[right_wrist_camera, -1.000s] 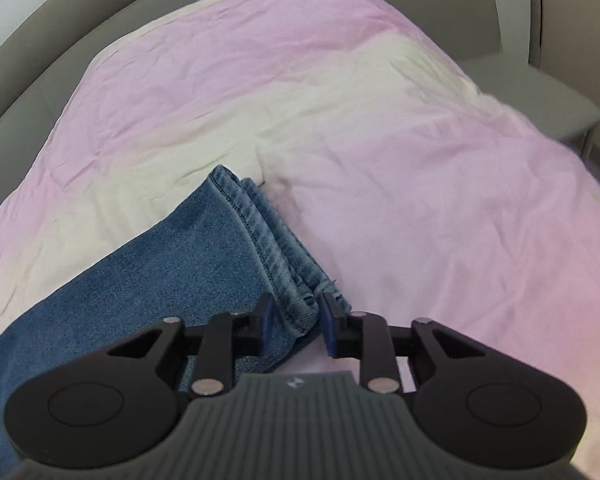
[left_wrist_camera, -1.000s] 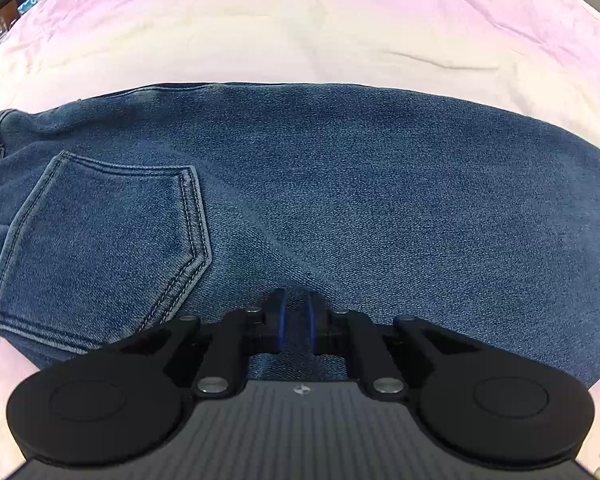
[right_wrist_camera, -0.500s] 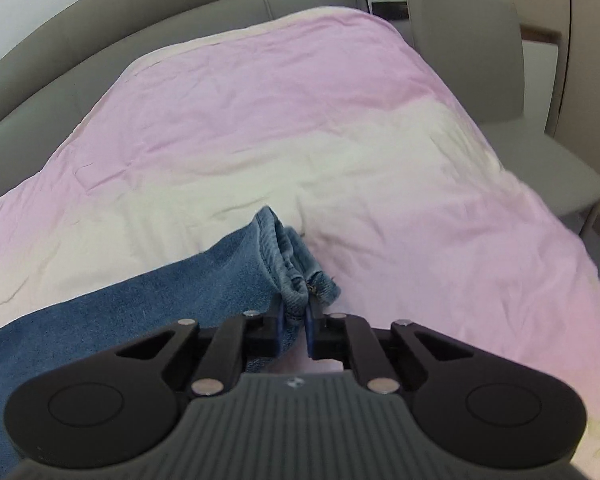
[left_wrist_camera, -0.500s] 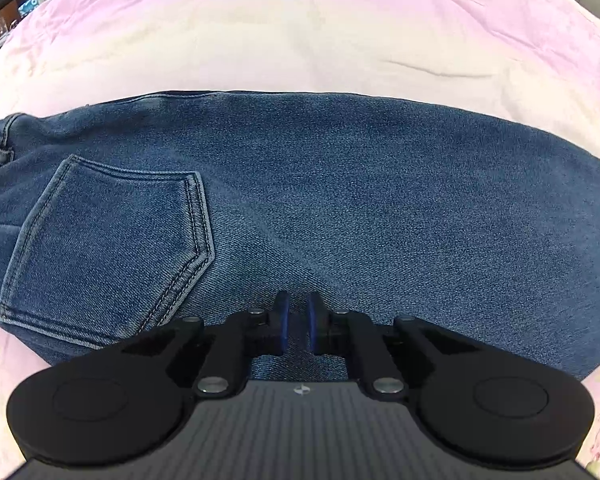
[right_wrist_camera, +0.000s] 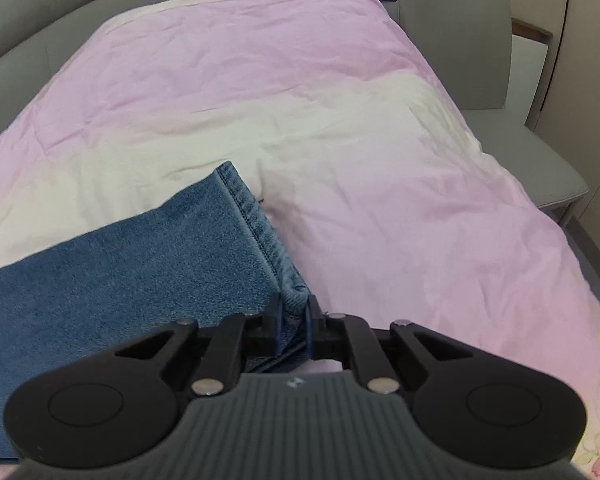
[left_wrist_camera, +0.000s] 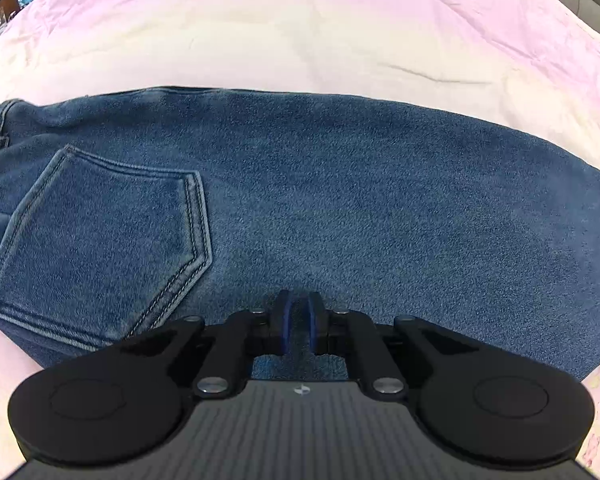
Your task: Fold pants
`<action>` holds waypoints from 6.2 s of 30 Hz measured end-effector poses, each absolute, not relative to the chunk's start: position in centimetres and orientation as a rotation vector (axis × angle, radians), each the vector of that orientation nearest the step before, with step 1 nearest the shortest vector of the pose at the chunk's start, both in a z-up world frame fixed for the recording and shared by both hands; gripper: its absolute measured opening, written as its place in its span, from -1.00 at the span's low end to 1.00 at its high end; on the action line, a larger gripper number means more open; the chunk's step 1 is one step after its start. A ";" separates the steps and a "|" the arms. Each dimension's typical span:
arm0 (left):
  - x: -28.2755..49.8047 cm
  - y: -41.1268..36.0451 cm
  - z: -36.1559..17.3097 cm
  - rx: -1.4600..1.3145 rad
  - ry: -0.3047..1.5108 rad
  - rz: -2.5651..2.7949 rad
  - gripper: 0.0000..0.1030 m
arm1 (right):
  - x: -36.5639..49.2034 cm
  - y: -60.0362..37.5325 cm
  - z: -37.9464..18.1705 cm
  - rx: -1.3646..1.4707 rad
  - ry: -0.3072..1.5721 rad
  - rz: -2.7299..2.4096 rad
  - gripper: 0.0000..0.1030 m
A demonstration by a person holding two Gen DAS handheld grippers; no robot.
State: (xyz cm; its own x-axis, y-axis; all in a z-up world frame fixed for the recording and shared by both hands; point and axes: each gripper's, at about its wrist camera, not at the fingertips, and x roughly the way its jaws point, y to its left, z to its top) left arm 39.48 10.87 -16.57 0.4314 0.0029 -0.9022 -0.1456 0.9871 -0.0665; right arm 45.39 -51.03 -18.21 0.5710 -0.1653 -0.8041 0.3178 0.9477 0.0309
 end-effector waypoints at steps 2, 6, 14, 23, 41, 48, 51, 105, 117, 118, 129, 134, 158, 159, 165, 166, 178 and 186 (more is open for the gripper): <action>39.3 11.2 -16.6 -0.132 1.122 0.091 -0.81 | 45.5 -51.0 -19.1 0.181 0.948 -0.304 -0.94; 38.5 12.1 -15.4 -0.077 1.090 0.077 -0.75 | 45.6 -50.3 -18.9 0.135 0.974 -0.312 -0.86; 35.6 20.1 -10.6 -0.152 0.969 0.138 -0.49 | 42.4 -48.0 -16.3 0.115 0.965 -0.238 -0.14; 28.9 32.1 -11.5 -0.556 0.855 0.346 0.07 | 39.7 -46.7 -19.4 0.524 0.930 -0.216 0.05; 29.8 35.9 -18.1 -0.801 0.777 0.381 0.31 | 40.5 -46.6 -23.2 0.689 0.844 -0.290 0.27; 30.6 34.8 -16.5 -0.723 0.789 0.442 0.05 | 41.8 -45.8 -22.2 0.666 0.792 -0.351 -0.71; 30.9 34.2 -14.6 -0.674 0.793 0.469 -0.10 | 41.9 -45.0 -19.8 0.596 0.787 -0.349 -0.78; 27.0 -11.0 -11.2 0.444 1.007 -0.589 -0.88 | 24.9 -52.1 -13.6 -0.133 1.107 0.110 0.11; 27.6 -21.9 -18.2 0.647 1.117 -0.795 -0.87 | 29.2 -56.4 -16.7 0.098 1.198 0.169 0.12; 27.7 -22.2 -18.5 0.658 1.120 -0.801 -0.87 | 29.4 -56.7 -17.1 0.118 1.208 0.176 0.12; 28.6 -23.7 -21.3 0.697 1.158 -0.841 -0.97 | 32.0 -60.1 -22.8 0.358 1.285 0.249 0.15; 28.9 -23.8 -22.1 0.701 1.168 -0.847 -0.98 | 31.9 -60.6 -23.2 0.400 1.278 0.259 -0.03; 27.4 -25.0 -21.2 0.675 1.170 -0.924 -1.00 | 32.1 -60.2 -18.8 0.407 1.248 0.140 -0.73; 27.1 -25.0 -21.2 0.673 1.163 -0.916 -1.00 | 31.6 -59.7 -17.5 0.384 1.234 0.153 -0.74; 26.1 -24.5 -21.4 0.631 1.138 -0.868 -1.00 | 31.2 -56.0 -9.4 0.318 1.145 0.223 -0.76; 25.7 -24.4 -21.4 0.632 1.126 -0.859 -1.00 | 31.4 -54.7 -8.2 0.283 1.139 0.226 -0.76; 22.1 -19.7 -18.2 0.545 0.971 -0.769 -0.88 | 32.4 -39.7 2.6 0.061 1.078 0.299 -0.77; 24.6 -3.0 -12.0 0.318 0.981 -0.583 -0.82 | 32.5 -26.0 1.8 -0.056 1.140 0.424 -0.76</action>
